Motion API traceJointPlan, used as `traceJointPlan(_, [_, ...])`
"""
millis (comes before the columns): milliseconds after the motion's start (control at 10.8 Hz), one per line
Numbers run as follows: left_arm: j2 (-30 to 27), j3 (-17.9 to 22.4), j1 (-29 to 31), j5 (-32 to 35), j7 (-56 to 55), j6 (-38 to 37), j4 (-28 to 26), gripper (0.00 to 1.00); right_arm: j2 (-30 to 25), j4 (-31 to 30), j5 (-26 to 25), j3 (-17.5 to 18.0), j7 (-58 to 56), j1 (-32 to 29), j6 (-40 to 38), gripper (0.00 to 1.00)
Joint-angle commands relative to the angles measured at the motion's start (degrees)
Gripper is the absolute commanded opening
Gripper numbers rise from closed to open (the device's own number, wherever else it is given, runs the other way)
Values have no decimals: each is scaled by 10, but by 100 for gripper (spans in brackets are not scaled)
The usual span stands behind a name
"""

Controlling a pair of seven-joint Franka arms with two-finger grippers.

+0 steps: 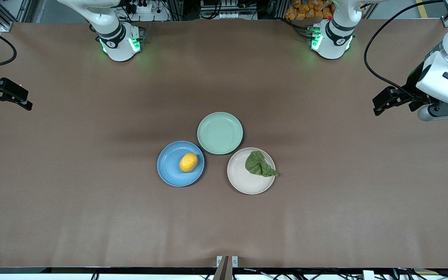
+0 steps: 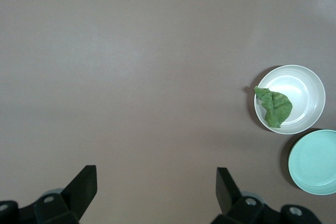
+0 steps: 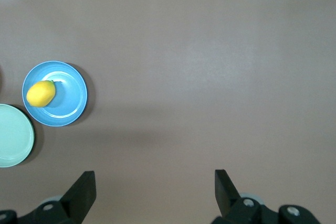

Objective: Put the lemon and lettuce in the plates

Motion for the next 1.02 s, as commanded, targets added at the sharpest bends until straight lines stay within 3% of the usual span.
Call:
traceJointPlan(0, [-8, 1, 8, -5, 24, -9, -1, 100, 5, 15, -4, 3, -8, -8, -13, 100])
traceJointPlan(278, [-7, 1, 25, -5, 105, -9, -2, 100, 2, 15, -5, 3, -8, -12, -22, 100])
traceJointPlan(926, [-7, 0, 30, -5, 95, -9, -4, 100, 3, 15, -5, -2, -4, -12, -22, 100])
